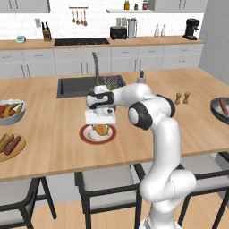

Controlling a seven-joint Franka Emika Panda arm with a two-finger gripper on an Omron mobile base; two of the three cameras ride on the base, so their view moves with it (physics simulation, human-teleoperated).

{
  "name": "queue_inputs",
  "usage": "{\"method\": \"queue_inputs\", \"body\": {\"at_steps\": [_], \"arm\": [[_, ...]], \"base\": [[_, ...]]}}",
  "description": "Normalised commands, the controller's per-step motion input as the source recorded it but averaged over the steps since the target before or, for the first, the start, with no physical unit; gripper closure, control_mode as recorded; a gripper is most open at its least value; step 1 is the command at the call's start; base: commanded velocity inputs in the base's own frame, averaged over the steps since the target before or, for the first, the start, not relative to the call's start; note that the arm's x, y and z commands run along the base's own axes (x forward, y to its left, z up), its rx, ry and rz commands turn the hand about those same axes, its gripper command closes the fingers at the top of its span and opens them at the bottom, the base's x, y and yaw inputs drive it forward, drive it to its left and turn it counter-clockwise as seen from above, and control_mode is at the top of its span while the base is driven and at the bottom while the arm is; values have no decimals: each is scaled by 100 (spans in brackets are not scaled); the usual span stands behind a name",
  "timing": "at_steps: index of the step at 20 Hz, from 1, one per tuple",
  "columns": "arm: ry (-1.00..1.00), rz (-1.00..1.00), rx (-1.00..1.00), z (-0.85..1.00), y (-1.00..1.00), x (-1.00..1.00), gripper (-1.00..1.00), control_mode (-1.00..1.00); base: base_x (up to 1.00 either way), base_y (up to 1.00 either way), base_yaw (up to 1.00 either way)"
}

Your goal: Place one bun and one sausage from the bowl on each plate.

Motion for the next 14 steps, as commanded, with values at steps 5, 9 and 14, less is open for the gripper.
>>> {"method": "queue_inputs", "body": {"at_steps": [5,9,14], "arm": [[-7,2,-6,0,0,0,-100,-100],[-5,1,-16,0,2,-55,-100,-100],[-21,0,-19,-19,0,-96,-100,-100]], "base": [[0,0,0],[0,0,0],[0,0,0]]}}
